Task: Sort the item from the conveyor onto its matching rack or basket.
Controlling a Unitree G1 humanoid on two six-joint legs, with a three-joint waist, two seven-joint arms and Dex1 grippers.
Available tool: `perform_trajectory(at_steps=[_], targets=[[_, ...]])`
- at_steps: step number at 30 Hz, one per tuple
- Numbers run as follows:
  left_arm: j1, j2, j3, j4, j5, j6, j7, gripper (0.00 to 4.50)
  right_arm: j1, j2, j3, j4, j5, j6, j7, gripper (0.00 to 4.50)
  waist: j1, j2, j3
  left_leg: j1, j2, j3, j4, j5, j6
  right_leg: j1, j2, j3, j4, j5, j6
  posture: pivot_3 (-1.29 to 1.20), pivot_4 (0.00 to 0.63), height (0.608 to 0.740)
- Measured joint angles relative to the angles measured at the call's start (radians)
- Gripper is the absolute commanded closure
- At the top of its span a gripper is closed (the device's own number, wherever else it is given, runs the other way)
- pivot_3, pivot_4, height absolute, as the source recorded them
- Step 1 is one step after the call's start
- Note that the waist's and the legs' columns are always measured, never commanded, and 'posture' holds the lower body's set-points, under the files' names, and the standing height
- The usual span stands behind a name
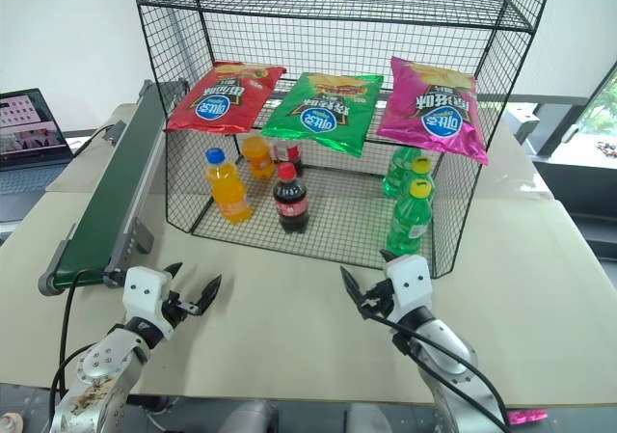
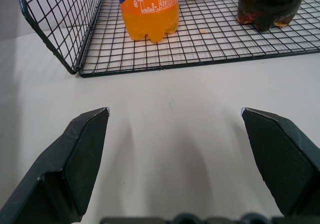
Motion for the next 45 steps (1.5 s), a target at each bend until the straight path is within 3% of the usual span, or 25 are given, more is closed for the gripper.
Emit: perform_trajectory(at_steps=[8, 21, 45], targets=[[-0.008, -0.001, -0.017, -0.007, 0.045, 0.025, 0.042, 0.0, -0.007, -0.01, -0.004, -0.034, 0.001, 0.035, -0.002, 0.04, 0.0, 0.0, 0.0, 0.0, 0.0, 0.0, 0.0, 0.0, 0.0, 0.0, 0.0, 0.0, 0.0, 0.0, 0.0, 0.0, 0.15, 0.738], [-0.034, 0.012, 0.019, -0.026, -0.077, 0.045, -0.032, 0.0, -0.035, -0.009, -0.002, -0.048, 0.001, 0.072, -0.005, 0.04, 0.0, 0.0, 0.0, 0.0, 0.0, 0.0, 0.0, 0.0, 0.0, -0.001, 0.0, 0.0, 0.0, 0.0, 0.0, 0.0, 0.15, 0.738], [-0.077, 0.039, 0.006, -0.009, -0.076, 0.045, -0.042, 0.0, -0.031, 0.002, 0.001, 0.003, -0.009, 0.023, -0.014, 0.04, -0.001, 0.0, 0.0, 0.0, 0.0, 0.0, 0.0, 0.0, 0.0, -0.001, 0.0, 0.0, 0.0, 0.0, 0.0, 0.0, 0.15, 0.738]])
